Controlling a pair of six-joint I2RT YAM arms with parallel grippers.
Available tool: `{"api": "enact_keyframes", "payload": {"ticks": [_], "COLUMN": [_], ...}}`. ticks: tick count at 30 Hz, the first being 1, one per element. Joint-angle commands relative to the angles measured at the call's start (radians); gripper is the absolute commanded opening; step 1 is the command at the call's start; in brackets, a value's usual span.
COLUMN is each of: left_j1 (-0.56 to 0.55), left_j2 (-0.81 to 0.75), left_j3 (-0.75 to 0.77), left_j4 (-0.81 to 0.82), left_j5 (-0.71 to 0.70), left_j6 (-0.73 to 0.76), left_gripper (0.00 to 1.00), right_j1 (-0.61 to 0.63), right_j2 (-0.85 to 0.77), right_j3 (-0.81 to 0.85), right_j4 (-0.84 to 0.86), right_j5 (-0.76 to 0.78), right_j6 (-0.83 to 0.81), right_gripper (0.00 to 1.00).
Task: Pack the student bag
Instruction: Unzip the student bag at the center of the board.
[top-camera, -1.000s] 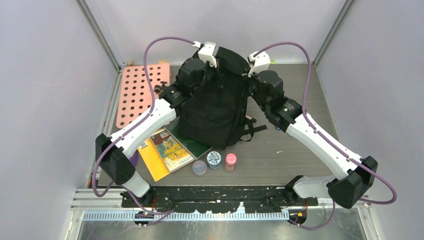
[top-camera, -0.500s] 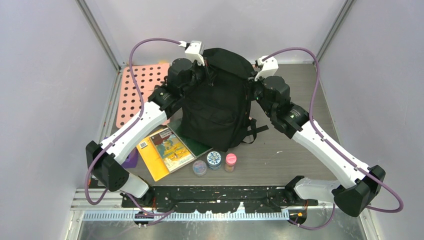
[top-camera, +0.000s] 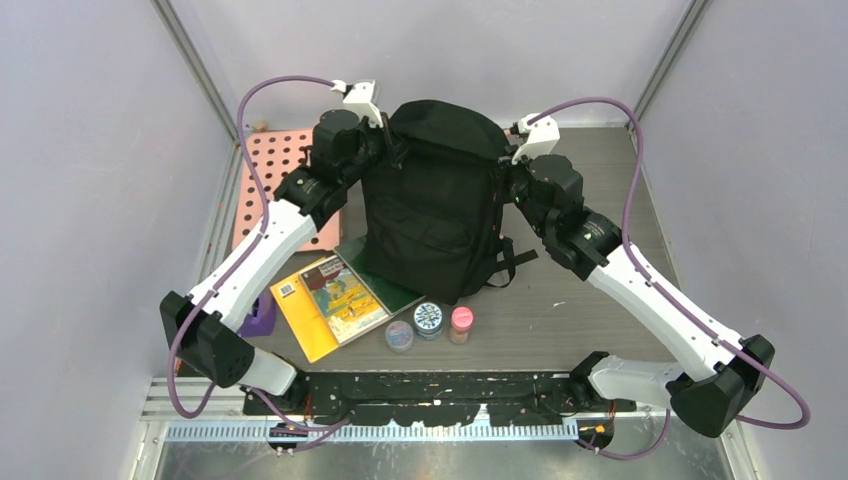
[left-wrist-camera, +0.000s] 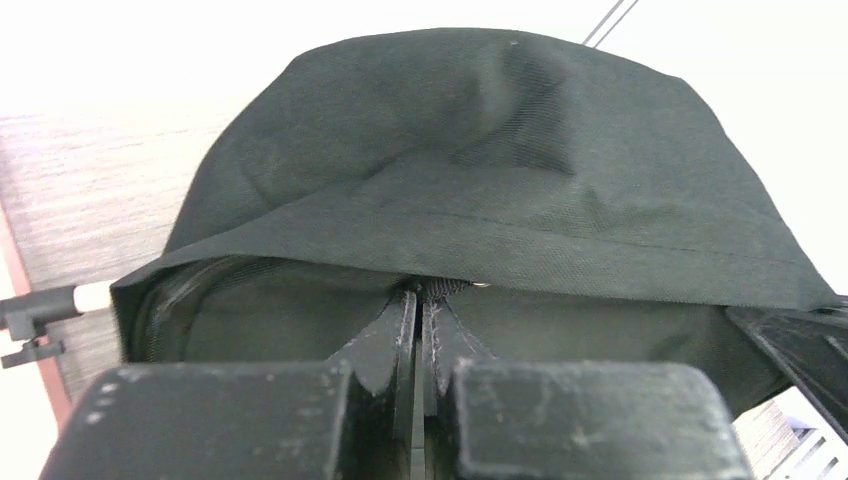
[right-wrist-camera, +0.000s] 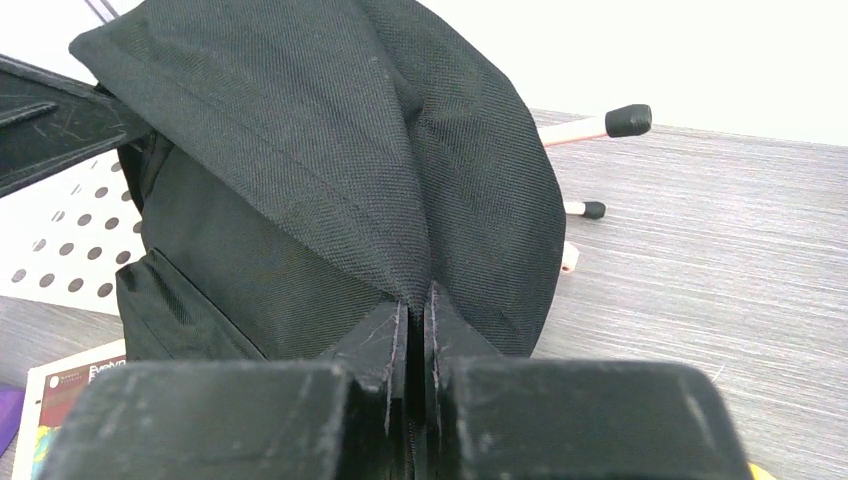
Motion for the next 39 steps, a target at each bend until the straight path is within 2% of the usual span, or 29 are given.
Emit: {"api": "enact_keyframes", "payload": {"ticks": [1, 11, 17, 20, 21, 22, 23, 25, 29, 39], "left_j1": [0.074, 0.191, 0.236, 0.236, 0.235, 0.236, 0.236, 0.236, 0.236, 0.236], "left_j2": [-0.062, -0.113, -0.123, -0.133, -0.130, -0.126, -0.121, -0.114, -0.115, -0.118], "left_j3": [0.005, -0.057, -0.083, -0.114, -0.120, -0.123, -0.121, -0.117, -0.121, -0.131], "left_j4": [-0.113, -0.125, -0.137, -0.084, -0.067, -0.059, -0.060, -0.072, -0.081, -0.090], "left_j5": [0.006, 0.107, 0.151, 0.276, 0.328, 0.369, 0.397, 0.433, 0.443, 0.434], "left_j6": [0.014, 0.016, 0.010, 0.017, 0.024, 0.030, 0.036, 0.048, 0.055, 0.050], "left_gripper": [0.00, 0.00, 0.00, 0.00, 0.00, 0.00, 0.00, 0.00, 0.00, 0.00], "right_j1": [-0.007, -0.006, -0.006, -0.006, -0.006, -0.006, -0.006, -0.006, -0.007, -0.003], "right_j2": [-0.053, -0.078, -0.102, -0.097, -0.094, -0.089, -0.087, -0.082, -0.057, 0.190], "right_j3": [0.010, 0.005, 0.016, 0.049, 0.067, 0.077, 0.099, 0.130, 0.201, 0.500], "right_j4": [0.044, 0.024, 0.001, -0.022, -0.037, -0.044, -0.058, -0.071, -0.108, -0.390], "right_j5": [0.080, 0.077, 0.021, -0.031, -0.056, -0.069, -0.104, -0.168, -0.269, -0.363], "right_j6": [-0.005, 0.000, -0.023, -0.049, -0.063, -0.068, -0.077, -0.091, -0.136, -0.321], "right_gripper": [0.00, 0.00, 0.02, 0.23, 0.39, 0.46, 0.59, 0.71, 0.79, 0.80]}}
